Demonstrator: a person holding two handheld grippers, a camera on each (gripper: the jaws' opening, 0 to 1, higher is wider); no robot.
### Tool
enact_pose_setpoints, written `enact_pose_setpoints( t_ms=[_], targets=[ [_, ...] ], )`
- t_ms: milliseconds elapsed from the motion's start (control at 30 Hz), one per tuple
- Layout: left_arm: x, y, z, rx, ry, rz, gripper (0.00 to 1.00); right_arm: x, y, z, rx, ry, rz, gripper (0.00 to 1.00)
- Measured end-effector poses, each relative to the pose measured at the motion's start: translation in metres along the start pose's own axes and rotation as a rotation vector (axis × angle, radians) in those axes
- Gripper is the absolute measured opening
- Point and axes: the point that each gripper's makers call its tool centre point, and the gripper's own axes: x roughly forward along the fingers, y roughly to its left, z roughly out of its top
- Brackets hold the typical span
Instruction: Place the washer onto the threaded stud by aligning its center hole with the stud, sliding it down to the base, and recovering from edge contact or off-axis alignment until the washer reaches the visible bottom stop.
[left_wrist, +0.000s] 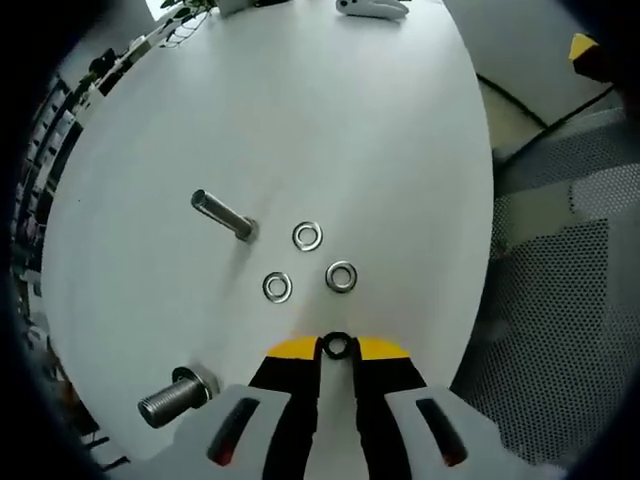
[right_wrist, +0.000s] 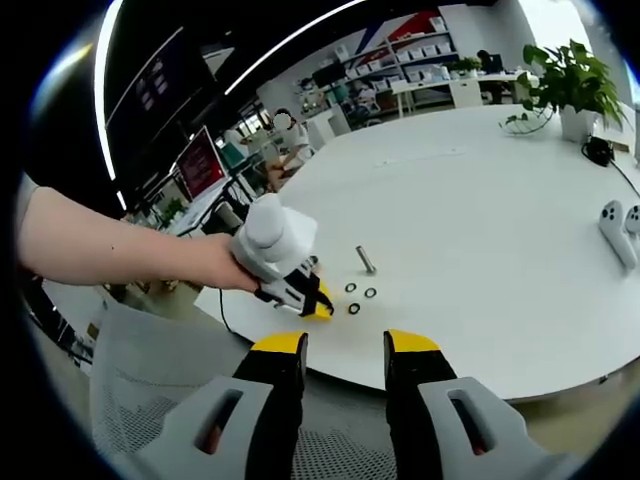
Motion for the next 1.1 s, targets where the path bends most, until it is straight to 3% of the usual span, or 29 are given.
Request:
enact_pose_setpoints(
  t_ms=[233,533,600,700,833,1000,1100],
  targets=[
    [-0.0014,-0.0017,-0.0065,0.001,0.016,-0.031,0.12,-0.0004,-0.0001,0.0011,0.004,-0.008,0.000,0.33],
    [-0.0007,-0.0016,-0.0057,-0.009,0.022,-0.007,0.12,-0.0005,-0.0002,0.0018,0.005,-0.010,-0.002,0.32],
    [-0.0012,-0.0032,-0.0056,-0.040,0.017,-0.024,0.14,-0.0002,-0.0001,0.0013,0.004,-0.007,-0.001,0.32],
    [-0.0021,-0.0045,-0.0038,-0.177,0.002,-0.051,0.16,-0.0001,-0.0002,0.0013,0.004,-0.008,-0.002,0.32],
    [-0.0002,0.0044,-0.0049,-0.049,0.010,0.025,0.08,0.0001,-0.0005,0.0011,0.003,-0.007,-0.002,0.32],
    [-0.0008,-0.0007,-0.0031,-0.073,0.012,-0.009,0.11,-0.0002,-0.0012,0.0021,0.007,-0.013,-0.005,0.32],
    [-0.0004,0.0023,-0.0015,-0.091,0.001,0.005,0.16,0.0000,-0.0014,0.0020,0.007,-0.012,-0.005,0.32]
  ],
)
